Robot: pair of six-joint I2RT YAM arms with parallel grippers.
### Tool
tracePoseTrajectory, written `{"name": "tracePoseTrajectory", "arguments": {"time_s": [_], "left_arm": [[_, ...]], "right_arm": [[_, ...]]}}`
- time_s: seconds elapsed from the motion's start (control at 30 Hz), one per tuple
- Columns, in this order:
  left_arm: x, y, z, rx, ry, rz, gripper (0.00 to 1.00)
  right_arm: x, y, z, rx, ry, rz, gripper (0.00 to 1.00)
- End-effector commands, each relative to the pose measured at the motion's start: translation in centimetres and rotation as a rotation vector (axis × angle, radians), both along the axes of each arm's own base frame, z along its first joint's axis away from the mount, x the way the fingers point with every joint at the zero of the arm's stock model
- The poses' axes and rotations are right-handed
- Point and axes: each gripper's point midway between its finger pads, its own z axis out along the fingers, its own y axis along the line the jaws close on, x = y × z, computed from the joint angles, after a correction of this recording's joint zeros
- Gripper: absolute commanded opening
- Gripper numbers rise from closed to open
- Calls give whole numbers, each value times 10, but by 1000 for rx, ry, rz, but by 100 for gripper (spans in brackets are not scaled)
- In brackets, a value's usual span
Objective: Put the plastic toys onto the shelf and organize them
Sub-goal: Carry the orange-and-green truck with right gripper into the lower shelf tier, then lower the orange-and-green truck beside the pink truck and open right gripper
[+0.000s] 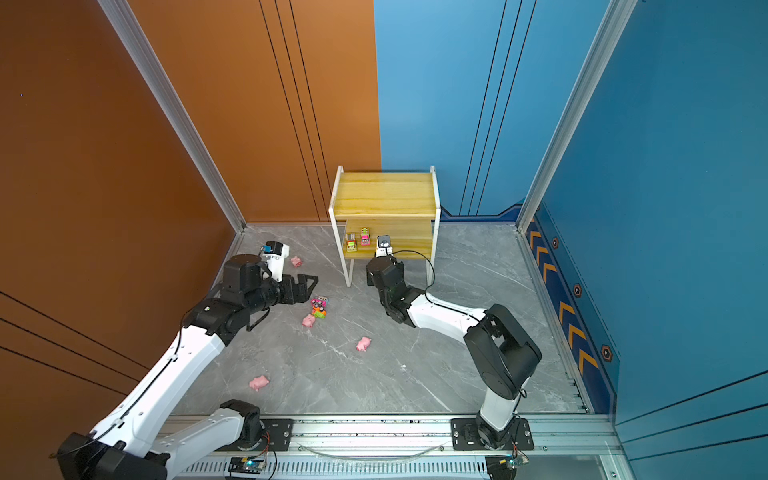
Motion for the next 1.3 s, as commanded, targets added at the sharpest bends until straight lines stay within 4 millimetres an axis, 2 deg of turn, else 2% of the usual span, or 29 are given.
{"name": "tracePoseTrajectory", "arguments": {"time_s": [0.0, 0.1, 0.3, 0.33, 0.43, 0.97, 1.27], "left_arm": [[0, -2, 1, -22, -7, -12, 92], [0, -2, 0, -22, -5, -12, 92], [1, -3, -1, -21, 0, -14, 92], [1, -3, -2, -21, 3, -15, 92], [2, -3, -3, -21, 7, -15, 92], [5, -1, -7, -22, 20, -8, 92], [7, 0, -9, -25, 28, -4, 92]], "right_arm": [[18, -4, 19, 28, -64, -36, 21], [26, -5, 20, 35, -71, -40, 21], [35, 6, 15, 36, -67, -20, 22], [44, -6, 15, 37, -70, -47, 22], [50, -7, 13, 37, -74, -55, 22], [71, -11, 6, 63, -94, -64, 23], [77, -3, 1, 63, -90, -44, 23]]}}
